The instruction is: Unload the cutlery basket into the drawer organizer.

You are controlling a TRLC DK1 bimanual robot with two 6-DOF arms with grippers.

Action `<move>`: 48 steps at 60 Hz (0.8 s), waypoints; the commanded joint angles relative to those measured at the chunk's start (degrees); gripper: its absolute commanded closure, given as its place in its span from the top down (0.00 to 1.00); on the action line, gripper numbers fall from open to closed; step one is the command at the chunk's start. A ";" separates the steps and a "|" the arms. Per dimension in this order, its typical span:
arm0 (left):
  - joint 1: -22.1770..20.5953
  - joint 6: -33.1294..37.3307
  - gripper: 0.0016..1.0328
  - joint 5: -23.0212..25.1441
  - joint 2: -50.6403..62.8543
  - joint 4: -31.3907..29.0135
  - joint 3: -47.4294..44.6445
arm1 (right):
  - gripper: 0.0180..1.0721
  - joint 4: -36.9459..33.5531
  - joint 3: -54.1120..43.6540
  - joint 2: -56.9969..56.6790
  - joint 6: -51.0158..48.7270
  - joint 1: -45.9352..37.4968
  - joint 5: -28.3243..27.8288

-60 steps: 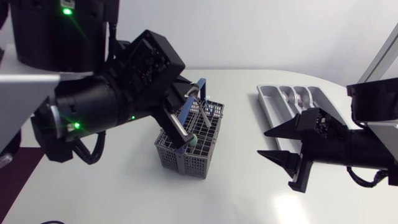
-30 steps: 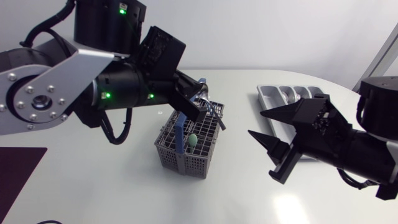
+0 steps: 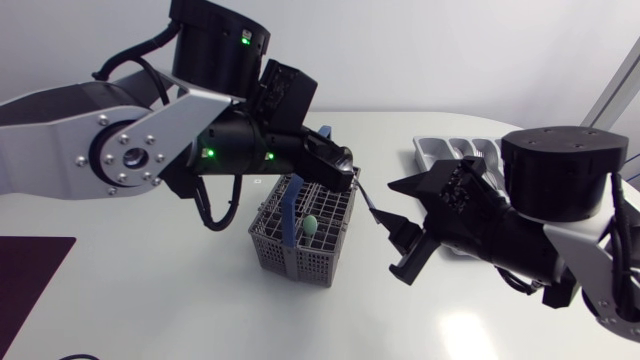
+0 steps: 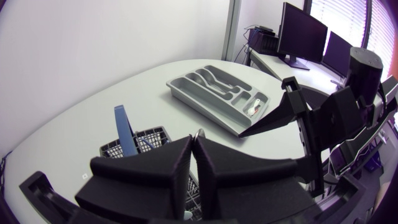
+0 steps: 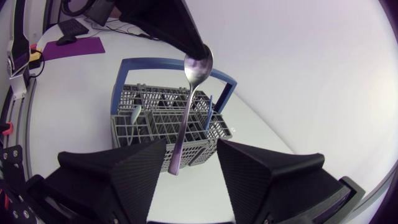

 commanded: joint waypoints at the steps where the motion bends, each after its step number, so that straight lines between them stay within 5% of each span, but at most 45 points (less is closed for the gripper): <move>1: 1.02 -2.36 0.07 1.43 1.23 0.63 2.48 | 0.47 1.52 2.66 1.38 2.10 0.48 0.73; 29: 1.28 -3.59 0.07 3.01 2.03 0.54 3.09 | 0.46 1.69 9.08 9.47 5.18 1.89 0.90; 39: 1.20 -3.68 0.07 3.10 2.03 0.54 3.01 | 0.39 2.40 10.22 11.49 5.70 2.24 2.14; 48: 1.20 -3.77 0.07 3.01 2.03 0.54 3.01 | 0.23 2.75 10.66 12.72 5.97 3.30 4.33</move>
